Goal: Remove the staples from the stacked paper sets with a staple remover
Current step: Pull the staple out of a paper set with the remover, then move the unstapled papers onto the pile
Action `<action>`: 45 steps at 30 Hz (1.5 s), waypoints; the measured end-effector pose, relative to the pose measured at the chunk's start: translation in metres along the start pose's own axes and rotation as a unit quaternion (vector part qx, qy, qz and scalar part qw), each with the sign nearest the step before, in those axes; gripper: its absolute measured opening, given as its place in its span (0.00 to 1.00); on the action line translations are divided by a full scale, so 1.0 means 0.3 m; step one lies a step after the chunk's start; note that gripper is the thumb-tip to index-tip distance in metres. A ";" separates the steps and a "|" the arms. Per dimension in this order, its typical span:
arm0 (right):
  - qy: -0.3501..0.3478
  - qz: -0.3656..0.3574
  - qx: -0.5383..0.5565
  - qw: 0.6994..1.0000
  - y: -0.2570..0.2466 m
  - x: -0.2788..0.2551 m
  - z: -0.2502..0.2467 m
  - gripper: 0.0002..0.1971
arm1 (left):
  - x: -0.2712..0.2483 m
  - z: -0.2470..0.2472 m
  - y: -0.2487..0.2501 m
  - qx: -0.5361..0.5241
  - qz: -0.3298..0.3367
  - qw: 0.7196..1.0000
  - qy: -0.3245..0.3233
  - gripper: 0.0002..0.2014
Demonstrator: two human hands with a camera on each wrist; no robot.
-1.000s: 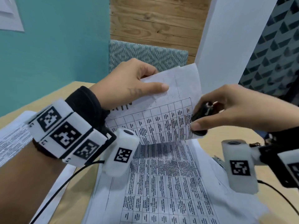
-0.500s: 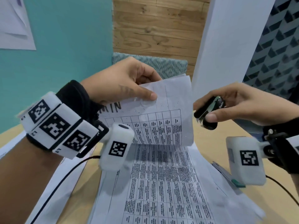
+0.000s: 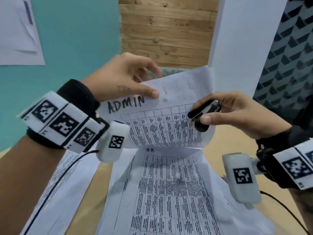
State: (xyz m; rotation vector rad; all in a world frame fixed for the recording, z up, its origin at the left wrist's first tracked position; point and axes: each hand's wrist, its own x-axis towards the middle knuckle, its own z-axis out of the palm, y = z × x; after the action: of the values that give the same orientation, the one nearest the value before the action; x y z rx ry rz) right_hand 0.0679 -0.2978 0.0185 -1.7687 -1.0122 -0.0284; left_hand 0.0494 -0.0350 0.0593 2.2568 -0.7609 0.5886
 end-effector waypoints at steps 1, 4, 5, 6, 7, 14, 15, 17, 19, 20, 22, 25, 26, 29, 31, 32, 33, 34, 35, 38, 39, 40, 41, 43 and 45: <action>0.005 -0.004 0.007 1.000 -0.002 -0.001 -0.004 0.31 | -0.016 -0.033 -0.032 -0.005 -0.022 1.000 0.020 0.26; 0.024 -0.021 0.007 0.999 -0.005 -0.001 -0.010 0.30 | -0.084 -0.104 -0.155 -0.107 -0.089 0.987 0.084 0.40; 0.036 -0.026 0.003 0.999 -0.006 0.001 -0.009 0.30 | -0.107 -0.101 -0.194 -0.137 -0.118 0.980 0.081 0.43; 0.050 -0.031 0.002 0.998 -0.005 0.003 -0.008 0.30 | -0.127 -0.085 -0.231 -0.165 -0.145 0.974 0.062 0.45; 0.063 -0.036 0.005 0.997 -0.005 0.005 -0.006 0.30 | -0.143 -0.057 -0.263 -0.195 -0.165 0.966 0.041 0.44; 0.131 -0.069 0.008 0.989 -0.009 0.014 0.012 0.29 | -0.098 0.104 -0.256 -0.301 -0.109 0.940 0.118 0.30; 0.150 -0.078 0.009 0.985 -0.012 0.016 0.009 0.28 | -0.083 0.091 -0.242 -0.311 -0.098 0.936 0.133 0.26; 0.189 -0.088 0.031 0.978 -0.020 0.015 -0.002 0.22 | -0.055 0.038 -0.223 -0.317 -0.076 0.933 0.154 0.17; 0.212 -0.073 0.043 0.974 -0.034 0.011 -0.010 0.20 | -0.036 -0.049 -0.205 -0.308 -0.049 0.935 0.171 0.18; 0.218 -0.059 0.034 0.974 -0.036 0.009 -0.013 0.21 | -0.032 -0.101 -0.196 -0.295 -0.038 0.938 0.180 0.19; 0.215 -0.020 0.036 0.976 -0.031 0.010 -0.012 0.25 | -0.036 -0.211 -0.178 -0.270 -0.034 0.939 0.210 0.15; 0.199 0.037 0.063 0.977 -0.016 0.017 -0.001 0.29 | -0.063 -0.372 -0.163 -0.201 -0.061 0.949 0.237 0.10; 0.197 0.052 0.069 0.977 -0.009 0.021 0.004 0.28 | -0.076 -0.417 -0.161 -0.173 -0.095 0.949 0.245 0.05; 0.196 0.075 0.071 0.975 0.014 0.023 0.009 0.24 | -0.113 -0.525 -0.228 -0.108 -0.299 0.924 0.215 0.15; 0.187 0.074 0.064 0.978 0.023 0.024 0.011 0.27 | -0.169 -0.542 -0.294 -0.090 -0.436 0.888 0.120 0.21; 0.181 0.076 0.062 0.979 0.027 0.025 0.013 0.31 | -0.211 -0.534 -0.335 -0.077 -0.476 0.873 0.074 0.26; 0.176 0.081 0.066 0.979 0.029 0.023 0.016 0.36 | -0.253 -0.524 -0.381 -0.062 -0.503 0.861 0.029 0.34; 0.169 0.089 0.072 0.979 0.031 0.024 0.019 0.40 | -0.293 -0.529 -0.443 -0.052 -0.528 0.848 -0.007 0.46; 0.162 0.098 0.075 0.979 0.030 0.024 0.022 0.41 | -0.328 -0.518 -0.495 -0.053 -0.544 0.836 -0.037 0.54; 0.139 0.120 0.104 0.978 0.023 0.029 0.034 0.26 | -0.413 -0.441 -0.612 -0.074 -0.576 0.812 -0.053 0.39; 0.137 0.128 0.115 0.975 0.021 0.030 0.040 0.22 | -0.435 -0.407 -0.652 -0.072 -0.585 0.807 -0.030 0.26; 0.132 0.134 0.123 0.974 0.023 0.033 0.042 0.20 | -0.459 -0.373 -0.693 -0.043 -0.590 0.806 -0.017 0.18; 0.126 0.139 0.127 0.974 0.025 0.034 0.047 0.21 | -0.481 -0.348 -0.749 0.002 -0.593 0.805 -0.015 0.19; 0.113 0.148 0.123 0.975 0.033 0.034 0.057 0.30 | -0.514 -0.303 -0.830 0.079 -0.601 0.794 -0.052 0.27; 0.102 0.161 0.108 0.976 0.046 0.034 0.057 0.35 | -0.515 -0.272 -0.858 0.135 -0.599 0.783 -0.095 0.25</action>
State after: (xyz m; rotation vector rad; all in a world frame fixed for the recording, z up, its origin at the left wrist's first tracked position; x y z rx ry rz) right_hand 0.0759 -0.2793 0.0049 -1.6701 -0.5521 0.0995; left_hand 0.0905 0.2329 -0.0933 2.4991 0.7842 -0.1847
